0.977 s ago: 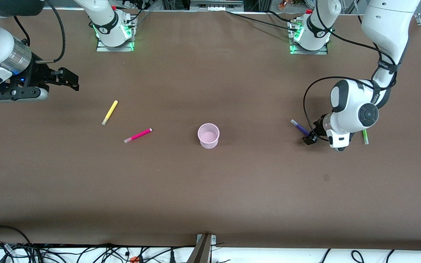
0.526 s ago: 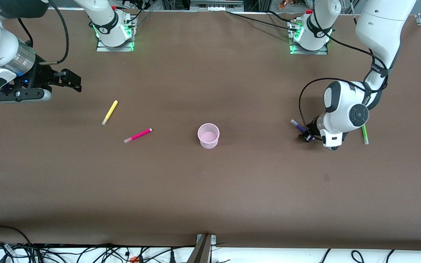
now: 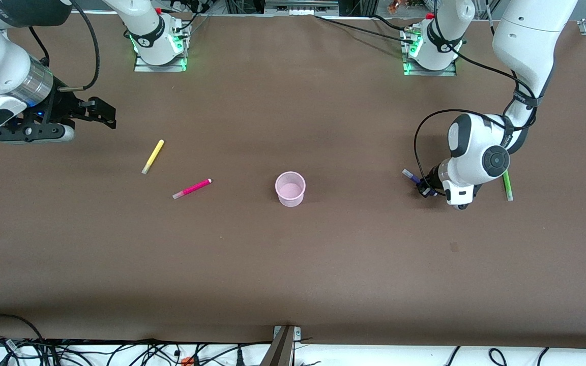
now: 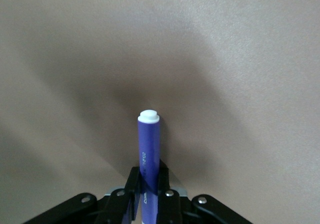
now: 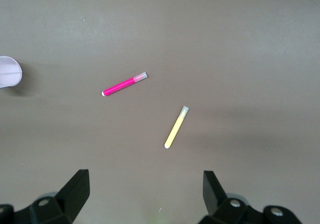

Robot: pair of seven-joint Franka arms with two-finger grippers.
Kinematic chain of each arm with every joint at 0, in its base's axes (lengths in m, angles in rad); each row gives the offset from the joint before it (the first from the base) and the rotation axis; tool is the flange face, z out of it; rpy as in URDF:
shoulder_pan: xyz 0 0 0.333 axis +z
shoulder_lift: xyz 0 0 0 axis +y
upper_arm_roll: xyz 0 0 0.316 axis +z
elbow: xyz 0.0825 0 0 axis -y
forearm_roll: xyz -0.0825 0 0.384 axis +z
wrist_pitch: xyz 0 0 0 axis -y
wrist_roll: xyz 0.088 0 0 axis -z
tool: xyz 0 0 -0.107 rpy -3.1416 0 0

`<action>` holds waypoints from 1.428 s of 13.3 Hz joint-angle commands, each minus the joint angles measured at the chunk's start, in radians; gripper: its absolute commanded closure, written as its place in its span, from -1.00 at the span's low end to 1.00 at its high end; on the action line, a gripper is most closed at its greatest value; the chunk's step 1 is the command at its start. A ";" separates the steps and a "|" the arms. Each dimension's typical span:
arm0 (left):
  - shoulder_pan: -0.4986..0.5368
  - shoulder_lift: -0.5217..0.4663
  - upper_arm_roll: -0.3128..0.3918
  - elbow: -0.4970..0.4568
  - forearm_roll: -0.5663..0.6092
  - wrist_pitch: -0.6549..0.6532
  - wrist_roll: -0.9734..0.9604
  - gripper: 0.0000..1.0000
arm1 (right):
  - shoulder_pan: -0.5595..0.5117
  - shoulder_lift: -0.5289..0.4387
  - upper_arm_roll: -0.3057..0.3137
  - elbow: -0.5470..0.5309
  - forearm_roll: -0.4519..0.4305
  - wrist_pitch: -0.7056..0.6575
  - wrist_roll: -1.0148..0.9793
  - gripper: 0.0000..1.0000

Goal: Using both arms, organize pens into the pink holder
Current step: 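Close the left gripper on the blue marker, then lift the blue marker upright and carry it over the pink cup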

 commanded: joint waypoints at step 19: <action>-0.452 0.219 -0.060 0.908 0.502 -0.312 -1.030 1.00 | 0.003 -0.027 0.029 -0.066 0.012 0.040 0.072 -1.00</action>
